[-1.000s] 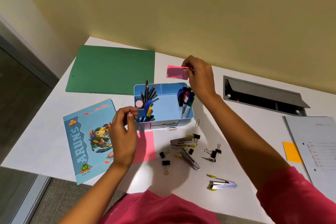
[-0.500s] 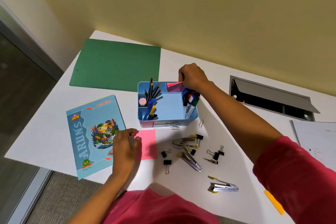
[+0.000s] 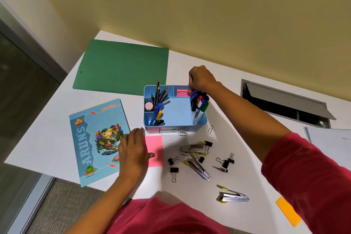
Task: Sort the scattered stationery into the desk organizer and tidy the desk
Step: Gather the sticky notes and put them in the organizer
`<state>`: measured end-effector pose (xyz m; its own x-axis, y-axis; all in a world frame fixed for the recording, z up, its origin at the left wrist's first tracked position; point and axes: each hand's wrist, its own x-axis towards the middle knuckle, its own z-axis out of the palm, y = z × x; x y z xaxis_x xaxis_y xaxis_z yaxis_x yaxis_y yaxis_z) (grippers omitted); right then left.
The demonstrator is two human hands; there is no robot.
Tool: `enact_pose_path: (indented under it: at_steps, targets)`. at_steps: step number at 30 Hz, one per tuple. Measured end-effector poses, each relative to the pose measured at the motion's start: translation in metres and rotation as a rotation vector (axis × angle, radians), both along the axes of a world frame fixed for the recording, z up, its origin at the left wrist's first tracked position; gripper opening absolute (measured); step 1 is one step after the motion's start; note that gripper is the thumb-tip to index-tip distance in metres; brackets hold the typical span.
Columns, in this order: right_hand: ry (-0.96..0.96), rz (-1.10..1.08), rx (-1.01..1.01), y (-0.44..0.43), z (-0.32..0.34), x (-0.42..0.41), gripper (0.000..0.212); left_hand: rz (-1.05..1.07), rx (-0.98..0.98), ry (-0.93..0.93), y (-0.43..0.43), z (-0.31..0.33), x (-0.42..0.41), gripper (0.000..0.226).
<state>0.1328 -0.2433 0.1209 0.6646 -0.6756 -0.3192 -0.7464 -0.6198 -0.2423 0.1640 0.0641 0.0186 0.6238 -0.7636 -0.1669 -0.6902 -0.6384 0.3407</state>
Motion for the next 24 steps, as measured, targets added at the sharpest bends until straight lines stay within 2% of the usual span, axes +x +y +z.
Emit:
enact_pose_path:
  at_steps: [2,5,8,14,16,20,24]
  targets:
    - [-0.041,-0.036,0.006,-0.001,0.002,-0.003,0.021,-0.016,0.029,-0.024,0.0,-0.003,0.001,0.108]
    - [-0.256,-0.125,0.0,0.006,0.012,-0.011,0.035,-0.032,0.039,-0.044,0.001,-0.005,0.0,0.108]
    - [-0.529,-0.19,-0.06,0.028,0.025,-0.027,0.031,-0.063,0.045,-0.086,0.0,-0.005,0.002,0.102]
    - [-0.906,-0.222,-0.201,0.094,0.024,-0.065,0.027,-0.032,0.081,-0.071,-0.006,-0.006,0.002,0.085]
    - [-0.948,-0.256,-0.242,0.117,0.019,-0.076,0.026,-0.008,0.075,-0.056,-0.008,-0.003,-0.001,0.08]
    - [-0.944,-0.39,-0.178,0.158,0.006,-0.089,0.028,0.013,0.041,-0.097,-0.007,0.002,-0.003,0.061]
    - [-0.89,-0.282,-0.153,0.187,-0.018,-0.101,0.03,0.004,-0.01,-0.189,0.001,0.002,-0.002,0.03]
